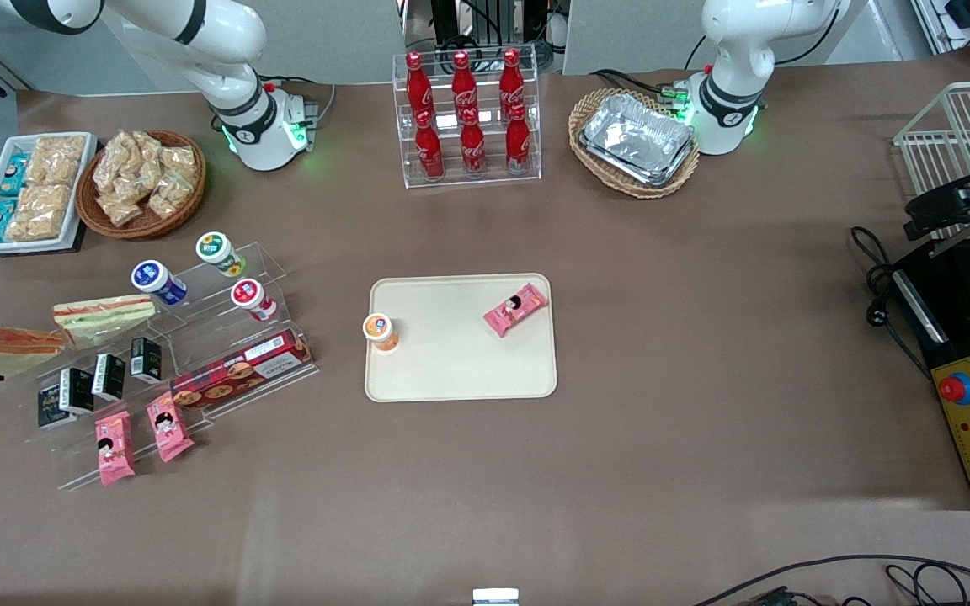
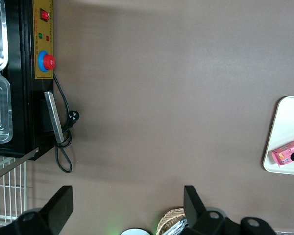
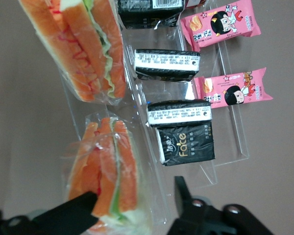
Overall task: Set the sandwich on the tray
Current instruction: 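Close the right gripper on the wrapped sandwich and lift it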
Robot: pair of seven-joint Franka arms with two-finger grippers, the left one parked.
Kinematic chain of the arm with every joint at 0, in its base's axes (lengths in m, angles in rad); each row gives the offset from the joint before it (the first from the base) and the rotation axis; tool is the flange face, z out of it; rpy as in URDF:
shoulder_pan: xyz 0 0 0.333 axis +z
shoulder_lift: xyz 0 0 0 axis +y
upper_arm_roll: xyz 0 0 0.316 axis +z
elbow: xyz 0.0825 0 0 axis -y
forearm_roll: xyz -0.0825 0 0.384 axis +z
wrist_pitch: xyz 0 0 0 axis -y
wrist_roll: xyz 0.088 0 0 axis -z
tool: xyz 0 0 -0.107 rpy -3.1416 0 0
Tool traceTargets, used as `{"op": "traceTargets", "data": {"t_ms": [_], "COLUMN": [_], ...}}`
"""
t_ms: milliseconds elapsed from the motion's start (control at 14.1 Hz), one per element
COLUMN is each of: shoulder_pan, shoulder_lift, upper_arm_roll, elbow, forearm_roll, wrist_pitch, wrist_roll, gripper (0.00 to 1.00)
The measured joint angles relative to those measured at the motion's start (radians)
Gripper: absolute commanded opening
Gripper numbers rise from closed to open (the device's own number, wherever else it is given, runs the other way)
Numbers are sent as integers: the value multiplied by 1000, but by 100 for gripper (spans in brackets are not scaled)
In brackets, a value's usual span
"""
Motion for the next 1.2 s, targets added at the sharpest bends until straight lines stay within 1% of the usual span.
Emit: {"op": "traceTargets", "data": {"t_ms": [566, 707, 990, 1202], "shoulder_pan": [-13, -13, -12, 0], "shoulder_lift": [0, 0, -5, -11], "upper_arm_roll": [-1, -1, -1, 2], "elbow": [10, 36, 155, 213], "forearm_roll": [13, 44, 46, 46], "wrist_pitch": [13, 3, -144, -212], "wrist_roll": [-3, 15, 176, 292], "gripper": [0, 0, 0, 0]}}
